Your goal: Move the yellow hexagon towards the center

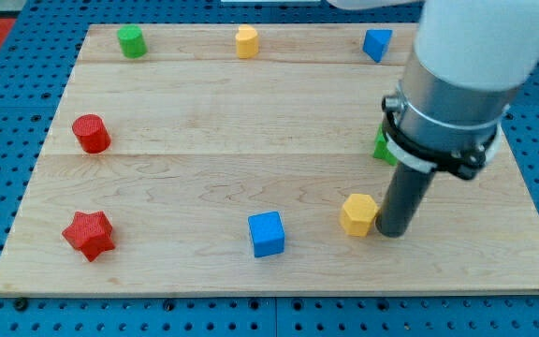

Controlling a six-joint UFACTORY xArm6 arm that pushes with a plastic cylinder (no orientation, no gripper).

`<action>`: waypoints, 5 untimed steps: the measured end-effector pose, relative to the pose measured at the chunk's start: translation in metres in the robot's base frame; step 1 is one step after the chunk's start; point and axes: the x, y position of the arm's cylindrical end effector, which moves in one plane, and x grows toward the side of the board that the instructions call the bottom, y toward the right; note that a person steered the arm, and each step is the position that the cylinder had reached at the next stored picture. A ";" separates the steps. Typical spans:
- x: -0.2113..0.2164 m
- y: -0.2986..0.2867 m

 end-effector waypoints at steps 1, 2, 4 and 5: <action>0.007 -0.009; 0.019 -0.044; -0.041 -0.103; -0.063 -0.079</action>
